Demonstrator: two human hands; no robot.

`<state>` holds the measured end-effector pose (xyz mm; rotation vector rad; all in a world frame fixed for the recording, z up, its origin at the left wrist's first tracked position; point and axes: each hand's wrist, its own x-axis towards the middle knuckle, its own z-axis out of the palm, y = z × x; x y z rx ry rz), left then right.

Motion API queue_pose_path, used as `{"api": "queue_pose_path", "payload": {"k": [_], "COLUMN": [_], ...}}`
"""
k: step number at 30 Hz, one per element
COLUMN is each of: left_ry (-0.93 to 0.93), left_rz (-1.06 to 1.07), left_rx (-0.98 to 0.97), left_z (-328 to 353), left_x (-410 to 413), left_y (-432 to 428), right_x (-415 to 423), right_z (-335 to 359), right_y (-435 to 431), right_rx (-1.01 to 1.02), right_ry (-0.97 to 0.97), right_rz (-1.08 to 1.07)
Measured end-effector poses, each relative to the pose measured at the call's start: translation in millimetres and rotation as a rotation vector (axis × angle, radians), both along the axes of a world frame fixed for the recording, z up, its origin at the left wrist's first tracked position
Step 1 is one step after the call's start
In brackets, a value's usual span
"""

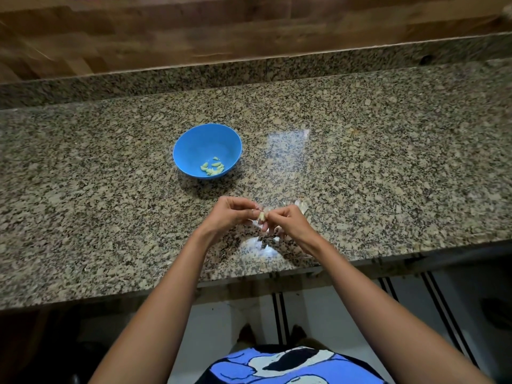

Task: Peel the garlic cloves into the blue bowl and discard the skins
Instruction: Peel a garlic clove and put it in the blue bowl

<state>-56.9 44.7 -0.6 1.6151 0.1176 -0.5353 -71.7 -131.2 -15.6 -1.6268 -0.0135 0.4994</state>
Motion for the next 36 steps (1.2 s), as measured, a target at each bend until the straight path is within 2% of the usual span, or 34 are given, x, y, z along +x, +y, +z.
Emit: {"api": "queue_pose_path", "payload": {"k": [3, 5, 10, 13, 17, 20, 26, 27, 31, 36], "left_ry": [0.015, -0.041, -0.095, -0.018, 0.114, 0.136, 0.047, 0.032, -0.002, 0.012], "left_rz": [0.147, 0.249, 0.258, 0.280, 0.334, 0.369, 0.332, 0.334, 0.340, 0.344], "left_rx": [-0.042, 0.003, 0.024, -0.035, -0.206, -0.271, -0.100, -0.082, -0.096, -0.145], "left_z": [1, -3, -13, -13, -10, -10, -17, -18, -19, -17], "left_x": [-4, -10, -20, -21, -21, -20, -22, -22, -24, -25], "left_y": [-11, -20, -27, -25, -19, -15, -14, -14, -13, -8], "right_x": [1, 1, 1, 0, 2, 3, 5, 5, 4, 10], "right_z": [-3, -6, -11, -11, -16, -16, -21, -20, -13, -11], "right_y": [4, 6, 4, 4, 2, 2, 9, 10, 15, 10], "right_rx": [-0.009, -0.048, -0.247, -0.290, -0.273, -0.313, -0.425, -0.401, -0.041, 0.051], "right_ry": [-0.014, -0.050, -0.156, -0.162, -0.080, -0.062, -0.082, -0.088, 0.041, 0.114], "right_rz": [-0.102, -0.149, -0.118, -0.105, -0.282, -0.278, -0.170, -0.158, -0.164, -0.114]}}
